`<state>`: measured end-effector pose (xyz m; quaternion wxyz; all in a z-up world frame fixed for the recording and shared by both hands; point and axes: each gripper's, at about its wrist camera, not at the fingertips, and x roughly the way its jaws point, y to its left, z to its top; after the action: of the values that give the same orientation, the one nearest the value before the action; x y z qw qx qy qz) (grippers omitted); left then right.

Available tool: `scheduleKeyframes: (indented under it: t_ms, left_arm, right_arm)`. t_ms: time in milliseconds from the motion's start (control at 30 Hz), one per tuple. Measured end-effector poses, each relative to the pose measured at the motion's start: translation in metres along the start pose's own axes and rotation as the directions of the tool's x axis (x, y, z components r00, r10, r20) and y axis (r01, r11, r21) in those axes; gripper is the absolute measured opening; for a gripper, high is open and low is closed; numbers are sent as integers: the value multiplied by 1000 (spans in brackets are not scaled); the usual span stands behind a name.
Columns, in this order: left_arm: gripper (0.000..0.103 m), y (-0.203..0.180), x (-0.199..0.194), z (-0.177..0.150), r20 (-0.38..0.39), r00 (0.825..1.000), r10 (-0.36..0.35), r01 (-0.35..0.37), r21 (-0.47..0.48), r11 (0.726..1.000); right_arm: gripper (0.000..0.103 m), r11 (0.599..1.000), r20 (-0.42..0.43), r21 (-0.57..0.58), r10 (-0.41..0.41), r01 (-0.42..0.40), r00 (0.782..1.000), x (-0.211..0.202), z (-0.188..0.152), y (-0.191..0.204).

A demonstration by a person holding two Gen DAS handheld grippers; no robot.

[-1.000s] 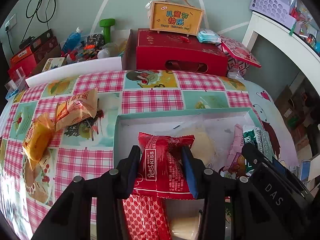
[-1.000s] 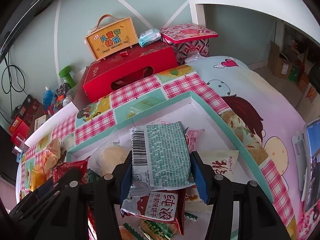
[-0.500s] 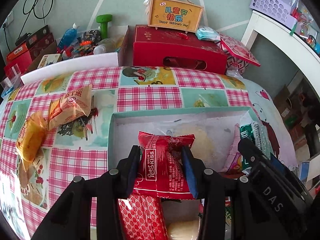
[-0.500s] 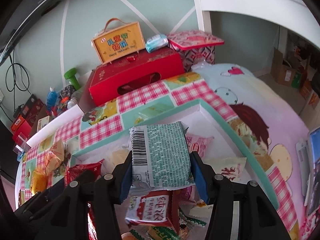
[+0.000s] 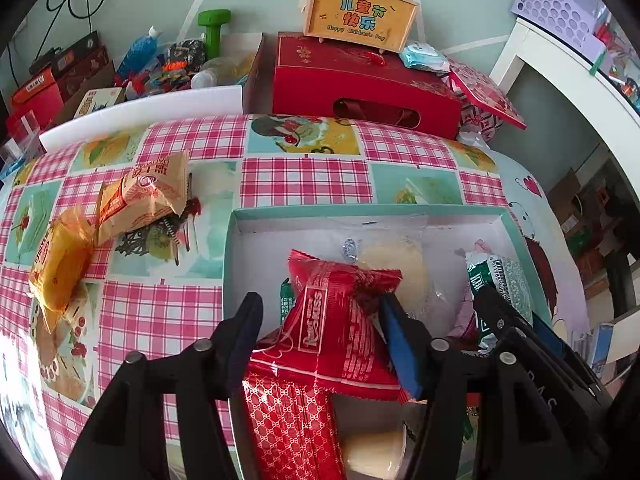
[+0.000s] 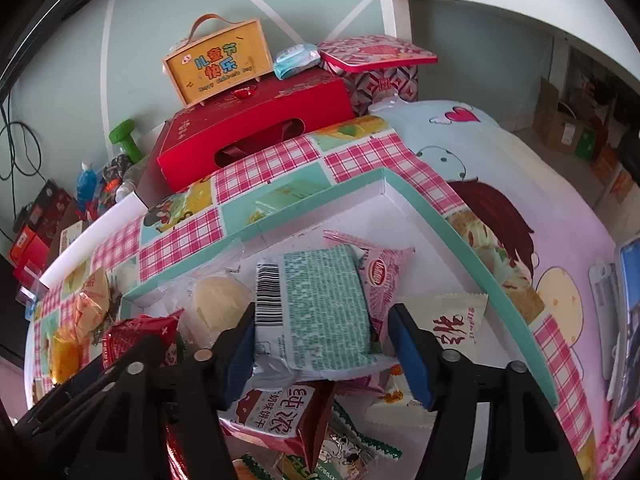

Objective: Organize snacks
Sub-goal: 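Lower both packets into the tray and open both tools, then move both open tools back over the remaining snacks on the cloth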

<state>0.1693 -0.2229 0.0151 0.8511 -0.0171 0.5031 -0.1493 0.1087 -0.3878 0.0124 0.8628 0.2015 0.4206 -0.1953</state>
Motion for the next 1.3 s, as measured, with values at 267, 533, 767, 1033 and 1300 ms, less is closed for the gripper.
scheduleKeyframes:
  t_ms: [267,533,767,1033,1300]
  left_arm:
    - [68,12,-13,4,-32,999,-32,31,-44,999]
    - [71,28,-26,9,-27,999,-39,37,-87,996]
    - [80,49,-40,16,13,1000,-26,28,-138,990]
    - [81,78,-43,20,29,989,144,-135,-208,969]
    - [91,90,-46,19,36,964,264,-255,-161,953]
  right_arm:
    - [83,999,-37,-7,-35,35,999,-5,0,0]
    - [89,996,-56,-31,-80,78,995,-12,0,-1]
    - [93,995,-46,-45,-96,94,994,-22,1,0]
    - [93,992,-14,-87,-97,96,995,-40,1,16]
    - [93,988,-28,-152,-45,40,999,-39,-7,48]
